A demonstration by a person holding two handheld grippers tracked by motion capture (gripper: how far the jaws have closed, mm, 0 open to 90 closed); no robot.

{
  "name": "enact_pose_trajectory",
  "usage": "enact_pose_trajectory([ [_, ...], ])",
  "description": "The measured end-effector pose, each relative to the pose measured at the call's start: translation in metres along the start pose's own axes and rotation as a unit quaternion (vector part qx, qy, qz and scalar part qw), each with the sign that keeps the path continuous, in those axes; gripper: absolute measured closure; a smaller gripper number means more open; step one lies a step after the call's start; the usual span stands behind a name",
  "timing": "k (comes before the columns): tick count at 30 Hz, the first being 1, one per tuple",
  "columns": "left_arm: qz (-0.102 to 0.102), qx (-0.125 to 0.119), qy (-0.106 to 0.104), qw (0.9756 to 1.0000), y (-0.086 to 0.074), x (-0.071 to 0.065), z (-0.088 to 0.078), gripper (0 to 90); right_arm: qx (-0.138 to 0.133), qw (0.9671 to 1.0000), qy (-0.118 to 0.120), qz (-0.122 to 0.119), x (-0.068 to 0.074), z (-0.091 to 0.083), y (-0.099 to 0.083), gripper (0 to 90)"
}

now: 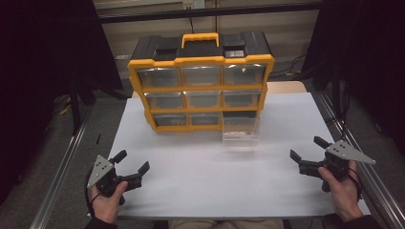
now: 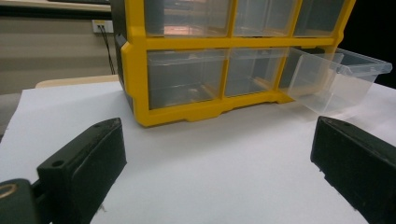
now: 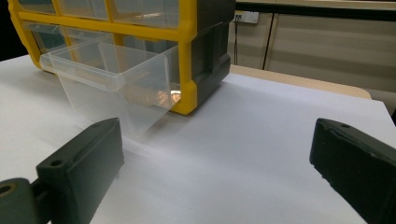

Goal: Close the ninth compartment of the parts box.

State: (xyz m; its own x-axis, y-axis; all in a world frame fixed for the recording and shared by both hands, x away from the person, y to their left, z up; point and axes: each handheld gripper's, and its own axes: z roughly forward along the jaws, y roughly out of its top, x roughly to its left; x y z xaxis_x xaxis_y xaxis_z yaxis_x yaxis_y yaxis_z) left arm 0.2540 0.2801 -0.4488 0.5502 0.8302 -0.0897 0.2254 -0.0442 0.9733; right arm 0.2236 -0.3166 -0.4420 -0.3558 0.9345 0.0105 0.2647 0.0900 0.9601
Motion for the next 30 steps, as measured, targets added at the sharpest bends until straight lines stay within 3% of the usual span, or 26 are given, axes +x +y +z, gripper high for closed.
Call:
enact_pose_trajectory([
  [11, 0.006, 0.012, -0.007, 0.9999, 0.000, 0.000, 0.001, 3.4, 0.009, 0.9999, 0.008, -0.002, 0.000, 0.001, -0.001, 2.3],
  [20, 0.000, 0.006, -0.005, 1.0000, 0.000, -0.002, 0.003, 3.4, 0.015, 0.9991, 0.039, -0.009, 0.007, 0.005, 0.000, 1.8],
  [23, 0.011, 0.015, 0.003, 0.9998, 0.000, -0.001, 0.002, 3.4, 0.017, 0.9987, 0.045, -0.014, 0.009, 0.005, 0.000, 1.7],
  [26, 0.002, 0.010, 0.000, 0.9999, -0.001, -0.002, 0.002, 3.4, 0.020, 0.9982, 0.052, -0.020, 0.013, 0.007, 0.000, 1.5],
  [30, 0.013, 0.015, -0.003, 0.9998, -0.001, -0.001, 0.000, 3.4, 0.018, 0.9972, 0.069, -0.025, 0.020, 0.007, 0.002, 1.5],
])
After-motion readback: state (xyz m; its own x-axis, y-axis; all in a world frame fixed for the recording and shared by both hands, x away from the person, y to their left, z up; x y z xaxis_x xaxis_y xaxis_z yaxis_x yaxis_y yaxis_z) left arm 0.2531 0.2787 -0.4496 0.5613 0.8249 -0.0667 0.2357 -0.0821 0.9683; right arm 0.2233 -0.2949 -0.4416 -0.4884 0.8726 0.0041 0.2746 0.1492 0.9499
